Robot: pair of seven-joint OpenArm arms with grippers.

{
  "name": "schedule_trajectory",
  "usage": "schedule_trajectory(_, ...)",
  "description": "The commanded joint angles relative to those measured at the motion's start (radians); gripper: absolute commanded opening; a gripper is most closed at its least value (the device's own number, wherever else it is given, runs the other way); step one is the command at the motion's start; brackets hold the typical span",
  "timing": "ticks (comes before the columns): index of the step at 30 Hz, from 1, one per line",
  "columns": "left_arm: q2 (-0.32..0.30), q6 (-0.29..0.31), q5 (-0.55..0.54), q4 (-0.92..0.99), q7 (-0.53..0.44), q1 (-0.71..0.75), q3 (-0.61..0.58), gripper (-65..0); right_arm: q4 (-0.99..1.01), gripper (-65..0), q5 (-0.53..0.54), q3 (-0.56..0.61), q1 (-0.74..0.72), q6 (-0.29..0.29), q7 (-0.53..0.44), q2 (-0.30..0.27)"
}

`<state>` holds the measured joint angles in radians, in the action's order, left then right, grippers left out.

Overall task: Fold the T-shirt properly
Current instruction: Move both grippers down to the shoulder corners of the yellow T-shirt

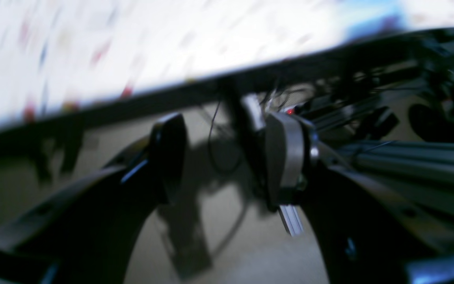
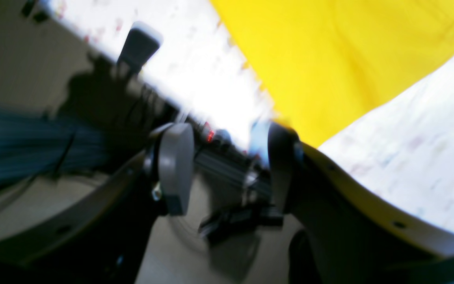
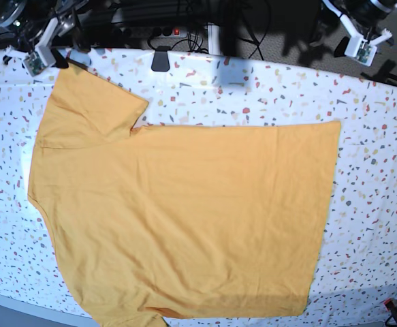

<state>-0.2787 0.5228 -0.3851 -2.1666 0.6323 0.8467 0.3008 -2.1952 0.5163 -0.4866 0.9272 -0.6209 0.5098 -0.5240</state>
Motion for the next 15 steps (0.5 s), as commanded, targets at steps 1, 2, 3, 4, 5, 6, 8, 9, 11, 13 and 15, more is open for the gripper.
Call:
schedule_trajectory(1, -0.008, 0.013, -0.010, -0.019, -0.024, -0.016, 0.005, -34.1, -0.017, -34.0, 0.011, -0.010, -0.026, -0.008, -0.026, -0.008)
schedule_trajectory(2, -0.008, 0.021, -0.010, -0.019, -0.032, -0.039, 0.005, -34.1, -0.017, -34.0, 0.011, -0.010, -0.054, -0.009, -0.027, -0.008)
schedule_trajectory(3, -0.008, 0.021, -0.010, -0.019, -0.042, -0.062, 0.005, -34.1, -0.017, -34.0, 0.010, -0.010, -0.077, -0.009, -0.026, -0.008)
schedule_trajectory(4, -0.010, 0.024, -0.004, -0.019, -0.052, -0.085, 0.005, -33.4, -0.017, -34.0, -0.008, -0.010, -0.095, -0.009, -0.025, -0.008)
schedule_trajectory(5, -0.024, 0.025, 0.014, -0.019, -0.061, -0.105, 0.005, -31.2, -0.017, -33.9, -0.042, -0.010, -0.109, -0.010, -0.024, -0.008)
schedule_trajectory(6, -0.047, 0.028, 0.048, -0.019, -0.068, -0.126, -0.001, -28.6, -0.017, -33.9, -0.083, -0.010, -0.121, -0.010, -0.023, -0.010)
schedule_trajectory(8, -0.118, 0.027, 0.137, -0.019, -0.090, -0.158, -0.025, -24.3, -0.017, -28.9, -0.163, -0.010, -0.129, -0.010, -0.024, -0.031)
schedule_trajectory(9, -0.161, 0.027, 0.172, -0.019, -0.111, -0.170, -0.042, -23.6, -0.017, -25.2, -0.196, -0.010, -0.129, -0.009, -0.024, -0.048)
schedule_trajectory(11, -0.242, 0.024, 0.230, -0.019, -0.177, -0.187, -0.089, -23.5, -0.017, -20.1, -0.260, -0.010, -0.129, -0.008, -0.026, -0.084)
schedule_trajectory(13, -0.310, 0.024, 0.317, -0.019, -0.249, -0.211, -0.151, -23.5, -0.017, -19.4, -0.309, -0.010, -0.129, -0.008, -0.032, -0.117)
schedule_trajectory(15, -0.362, 0.019, 0.433, -0.018, -0.297, -0.251, -0.222, -23.5, -0.017, -19.4, -0.335, -0.010, -0.129, -0.009, -0.035, -0.144)
